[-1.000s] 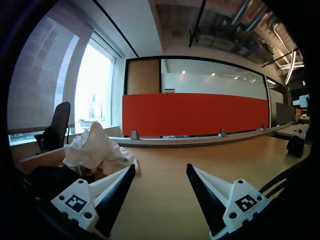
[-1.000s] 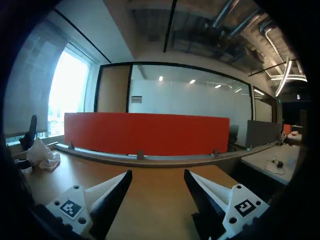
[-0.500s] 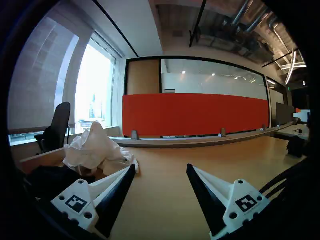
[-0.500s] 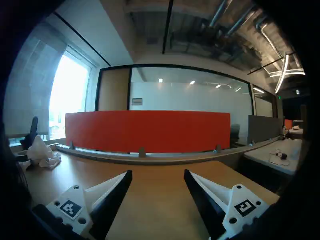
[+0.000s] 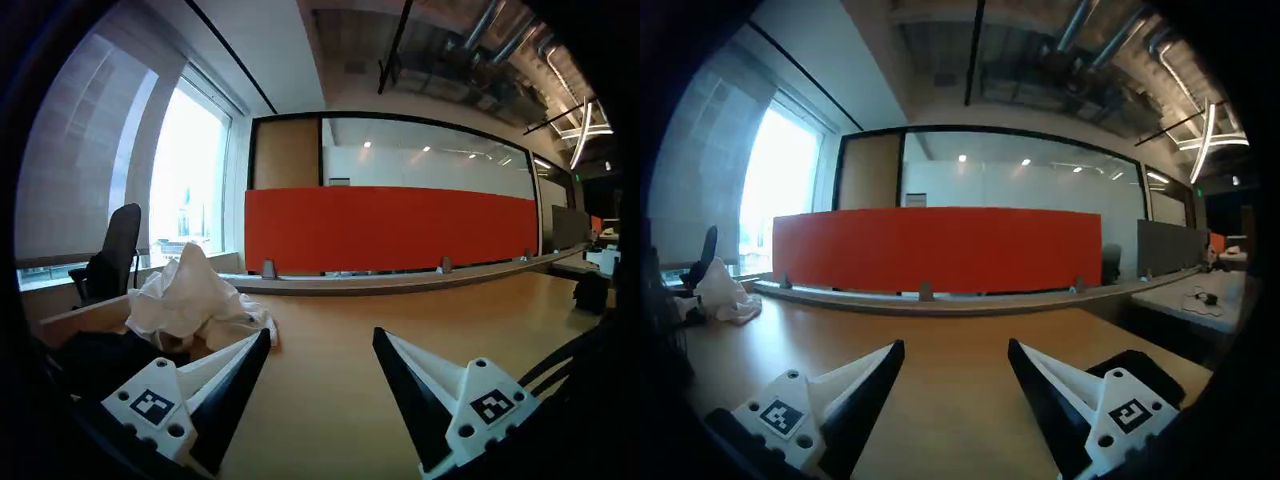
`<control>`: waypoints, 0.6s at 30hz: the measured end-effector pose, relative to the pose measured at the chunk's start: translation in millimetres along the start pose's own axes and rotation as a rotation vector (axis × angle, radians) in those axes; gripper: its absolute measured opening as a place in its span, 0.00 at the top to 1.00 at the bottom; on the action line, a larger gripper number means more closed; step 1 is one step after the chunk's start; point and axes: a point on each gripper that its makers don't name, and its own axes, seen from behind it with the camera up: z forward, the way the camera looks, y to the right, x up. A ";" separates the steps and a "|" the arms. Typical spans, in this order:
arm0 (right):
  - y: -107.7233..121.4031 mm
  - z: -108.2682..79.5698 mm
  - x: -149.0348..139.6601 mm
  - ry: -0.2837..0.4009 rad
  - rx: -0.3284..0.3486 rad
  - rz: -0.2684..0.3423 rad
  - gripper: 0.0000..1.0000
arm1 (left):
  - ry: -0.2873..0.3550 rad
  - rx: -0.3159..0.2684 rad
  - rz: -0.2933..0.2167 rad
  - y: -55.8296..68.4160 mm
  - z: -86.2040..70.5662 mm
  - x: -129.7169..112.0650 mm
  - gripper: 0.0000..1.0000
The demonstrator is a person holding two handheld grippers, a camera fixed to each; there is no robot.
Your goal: Fold towel
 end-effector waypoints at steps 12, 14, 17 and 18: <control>6.9 4.9 -22.2 -0.014 -0.021 0.042 0.00 | 0.000 0.000 0.000 0.3 0.0 0.0 0.05; 6.5 4.3 -23.6 -0.018 -0.020 0.045 0.00 | 0.000 0.000 0.000 0.4 0.0 0.1 0.05; 4.6 3.3 -22.9 -0.015 -0.018 0.043 0.00 | 0.000 0.000 0.000 0.6 0.0 0.0 0.05; 4.2 3.1 -22.8 -0.015 -0.017 0.042 0.00 | 0.000 0.000 0.000 0.7 0.0 0.0 0.05</control>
